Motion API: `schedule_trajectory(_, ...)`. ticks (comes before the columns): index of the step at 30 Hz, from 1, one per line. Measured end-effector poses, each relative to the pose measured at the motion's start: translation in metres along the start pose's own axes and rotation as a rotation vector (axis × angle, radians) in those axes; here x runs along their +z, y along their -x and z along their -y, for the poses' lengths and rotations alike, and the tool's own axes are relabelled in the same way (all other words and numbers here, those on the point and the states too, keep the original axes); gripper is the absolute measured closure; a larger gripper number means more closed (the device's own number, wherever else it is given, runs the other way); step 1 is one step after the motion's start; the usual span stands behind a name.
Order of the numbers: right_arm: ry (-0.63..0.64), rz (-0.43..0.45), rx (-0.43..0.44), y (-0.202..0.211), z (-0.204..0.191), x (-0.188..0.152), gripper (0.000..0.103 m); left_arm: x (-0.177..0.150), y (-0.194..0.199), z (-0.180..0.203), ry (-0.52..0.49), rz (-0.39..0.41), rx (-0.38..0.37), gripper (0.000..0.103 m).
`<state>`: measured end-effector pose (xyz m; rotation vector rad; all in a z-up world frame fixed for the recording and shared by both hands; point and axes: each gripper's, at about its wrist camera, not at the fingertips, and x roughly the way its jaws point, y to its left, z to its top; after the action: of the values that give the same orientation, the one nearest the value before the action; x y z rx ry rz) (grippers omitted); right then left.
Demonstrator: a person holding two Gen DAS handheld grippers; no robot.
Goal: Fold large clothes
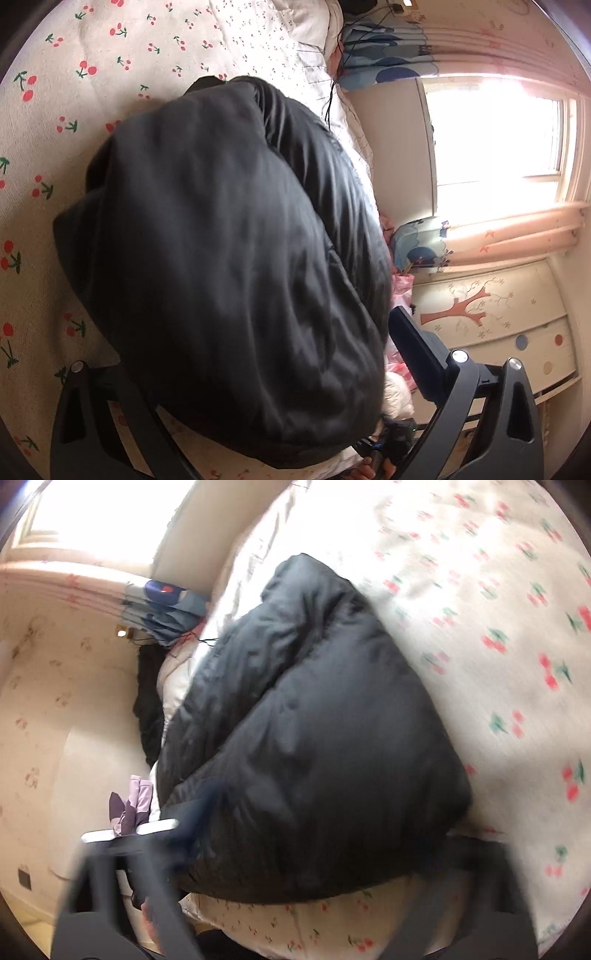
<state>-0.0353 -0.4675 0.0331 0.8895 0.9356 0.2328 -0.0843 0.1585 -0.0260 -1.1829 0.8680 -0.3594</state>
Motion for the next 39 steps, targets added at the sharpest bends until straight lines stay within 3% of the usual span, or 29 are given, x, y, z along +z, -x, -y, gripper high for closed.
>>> schedule_trajectory(2, 0.065, 0.046, 0.017, -0.009, -0.025, -0.004, 0.079, 0.001, 0.008, 0.008, -0.011, 0.023, -0.053, 0.016)
schedule_trajectory(4, 0.2, 0.112, 0.015, 0.008, -0.055, -0.015, 0.081, 0.002, 0.015, 0.015, -0.061, 0.049, -0.079, 0.026)
schedule_trajectory(6, 0.245, 0.117, -0.01, 0.013, -0.065, -0.024, 0.081, 0.005, 0.012, 0.01, -0.064, 0.041, -0.064, 0.026)
schedule_trajectory(7, 0.247, 0.092, -0.044, 0.008, -0.062, -0.027, 0.079, 0.007, 0.008, 0.004, -0.045, 0.025, -0.053, 0.026)
schedule_trajectory(9, 0.207, 0.003, -0.137, -0.007, -0.038, -0.034, 0.063, 0.008, -0.003, -0.014, 0.034, -0.02, -0.032, 0.026)
schedule_trajectory(10, 0.141, 0.007, -0.129, -0.004, -0.021, -0.036, 0.055, 0.008, -0.001, -0.017, 0.038, -0.014, -0.037, 0.026)
schedule_trajectory(11, 0.107, 0.036, -0.126, 0.003, -0.013, -0.038, 0.052, 0.008, -0.001, -0.016, 0.031, -0.012, -0.044, 0.025)
schedule_trajectory(14, 0.132, 0.259, -0.241, 0.049, -0.023, -0.046, 0.049, 0.01, -0.002, -0.01, 0.003, -0.015, -0.036, 0.019)
schedule_trajectory(16, 0.236, 0.384, -0.295, 0.066, -0.055, -0.045, 0.046, 0.012, -0.007, -0.006, -0.007, -0.013, -0.024, 0.016)
schedule_trajectory(17, 0.332, 0.417, -0.312, 0.065, -0.085, -0.043, 0.04, 0.012, -0.009, -0.003, -0.013, -0.008, -0.018, 0.016)
schedule_trajectory(20, 0.55, 0.351, -0.338, 0.02, -0.155, -0.034, 0.032, 0.01, -0.016, 0.004, -0.044, 0.009, 0.0, 0.016)
schedule_trajectory(23, 0.736, 0.179, -0.381, -0.076, -0.212, -0.023, 0.031, 0.006, -0.014, 0.004, -0.084, 0.031, 0.002, 0.024)
schedule_trajectory(25, 0.775, 0.064, -0.43, -0.158, -0.223, -0.014, 0.031, 0.006, -0.013, 0.002, -0.089, 0.033, -0.006, 0.042)
schedule_trajectory(26, 0.78, 0.014, -0.469, -0.185, -0.219, -0.014, 0.024, 0.006, -0.012, 0.002, -0.09, 0.034, -0.017, 0.046)
schedule_trajectory(28, 0.846, -0.043, -0.553, -0.243, -0.209, -0.021, 0.022, 0.004, -0.006, 0.003, -0.132, 0.036, -0.039, 0.052)
schedule_trajectory(32, 0.859, -0.113, -0.577, -0.25, -0.208, -0.023, 0.022, 0.006, -0.002, 0.0, -0.143, 0.006, -0.049, 0.052)
schedule_trajectory(36, 0.914, 0.012, -0.498, -0.196, -0.216, -0.047, 0.022, 0.02, 0.004, -0.027, -0.017, 0.002, -0.092, 0.043)
schedule_trajectory(39, 1.051, -0.063, -0.595, -0.219, -0.198, -0.08, 0.02, 0.019, -0.006, -0.026, -0.007, -0.01, -0.088, 0.033)
